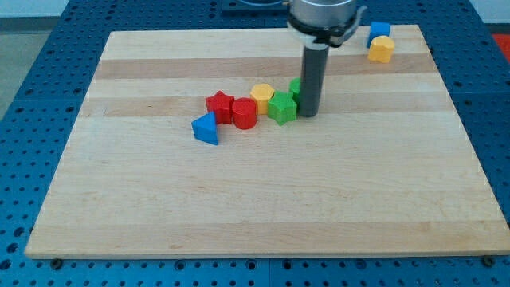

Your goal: Slide the green circle to the bottom left of the cube

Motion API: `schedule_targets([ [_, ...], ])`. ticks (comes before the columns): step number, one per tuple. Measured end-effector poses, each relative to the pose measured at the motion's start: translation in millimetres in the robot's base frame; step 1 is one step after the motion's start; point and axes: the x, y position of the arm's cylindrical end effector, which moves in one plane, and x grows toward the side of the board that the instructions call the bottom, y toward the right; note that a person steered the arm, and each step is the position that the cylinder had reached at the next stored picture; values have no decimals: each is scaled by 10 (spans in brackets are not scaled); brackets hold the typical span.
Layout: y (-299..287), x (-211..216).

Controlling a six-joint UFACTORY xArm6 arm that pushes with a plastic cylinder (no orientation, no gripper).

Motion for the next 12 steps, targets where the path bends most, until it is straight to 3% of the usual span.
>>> schedule_targets([
  [2,-367,-177],
  [5,276,-232],
  [8,604,-1057],
  [10,298,-1094],
  [12,231,-1428],
])
